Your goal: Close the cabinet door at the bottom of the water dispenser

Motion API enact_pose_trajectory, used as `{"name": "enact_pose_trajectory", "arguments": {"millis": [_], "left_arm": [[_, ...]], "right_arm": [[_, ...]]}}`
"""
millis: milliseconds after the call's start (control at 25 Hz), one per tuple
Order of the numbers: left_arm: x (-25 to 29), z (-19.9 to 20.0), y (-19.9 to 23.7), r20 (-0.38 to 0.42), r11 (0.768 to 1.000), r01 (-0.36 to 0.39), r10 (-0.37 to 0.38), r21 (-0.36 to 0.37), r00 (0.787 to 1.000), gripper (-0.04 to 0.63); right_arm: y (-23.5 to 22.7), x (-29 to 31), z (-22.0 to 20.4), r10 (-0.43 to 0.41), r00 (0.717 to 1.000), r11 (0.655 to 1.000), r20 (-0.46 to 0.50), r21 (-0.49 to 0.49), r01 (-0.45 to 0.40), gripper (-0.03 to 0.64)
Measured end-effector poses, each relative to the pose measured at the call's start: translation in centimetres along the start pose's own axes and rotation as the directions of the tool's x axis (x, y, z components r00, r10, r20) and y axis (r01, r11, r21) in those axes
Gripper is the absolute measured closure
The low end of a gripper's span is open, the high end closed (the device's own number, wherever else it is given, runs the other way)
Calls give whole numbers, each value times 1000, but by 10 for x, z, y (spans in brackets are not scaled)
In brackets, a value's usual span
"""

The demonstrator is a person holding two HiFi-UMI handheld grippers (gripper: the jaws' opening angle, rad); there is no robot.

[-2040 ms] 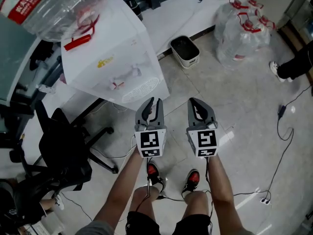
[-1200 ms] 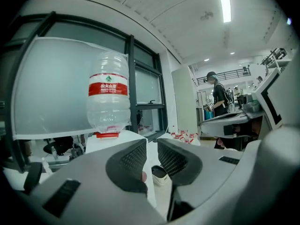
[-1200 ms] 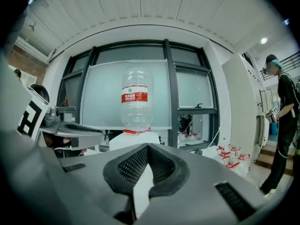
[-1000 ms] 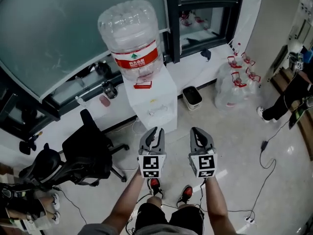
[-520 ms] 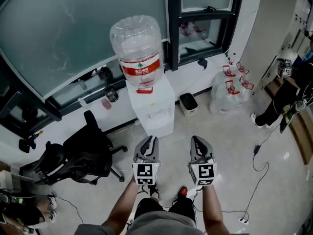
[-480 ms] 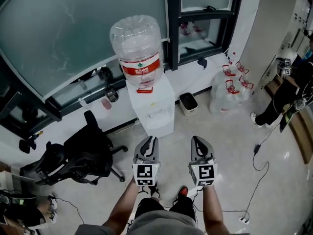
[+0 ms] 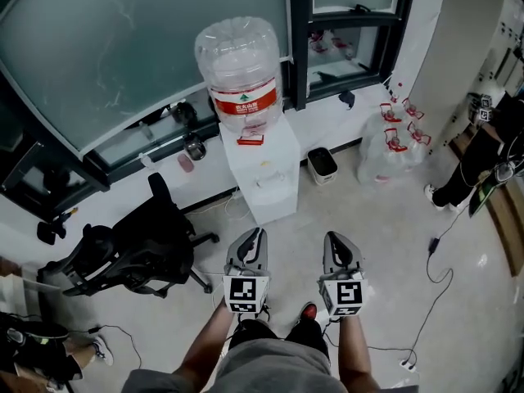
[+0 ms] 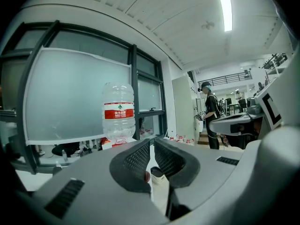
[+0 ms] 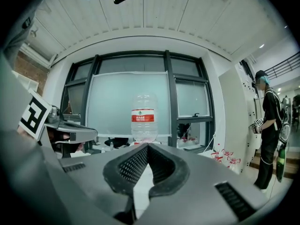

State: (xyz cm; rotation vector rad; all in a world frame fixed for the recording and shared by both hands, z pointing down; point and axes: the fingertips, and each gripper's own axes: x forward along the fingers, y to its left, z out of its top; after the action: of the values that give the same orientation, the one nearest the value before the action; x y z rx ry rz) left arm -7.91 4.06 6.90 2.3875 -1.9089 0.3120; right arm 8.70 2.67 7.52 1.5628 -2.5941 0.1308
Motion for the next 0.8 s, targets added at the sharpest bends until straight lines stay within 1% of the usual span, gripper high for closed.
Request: {"name": "enact_pose_trajectory", "arguments": {"millis": [160,800], "left_arm": [[-3,-3,0,-2,1000,-7,7,-4,1000,549],[-7,-7,0,-11,1000,-3,3,-13,1000,551]], "right_arm": [[4,0,2,9,1000,1000,-2,-19,-9,600],[8,-2,0,13,1000,1000,-7,-22,-14,600]]}}
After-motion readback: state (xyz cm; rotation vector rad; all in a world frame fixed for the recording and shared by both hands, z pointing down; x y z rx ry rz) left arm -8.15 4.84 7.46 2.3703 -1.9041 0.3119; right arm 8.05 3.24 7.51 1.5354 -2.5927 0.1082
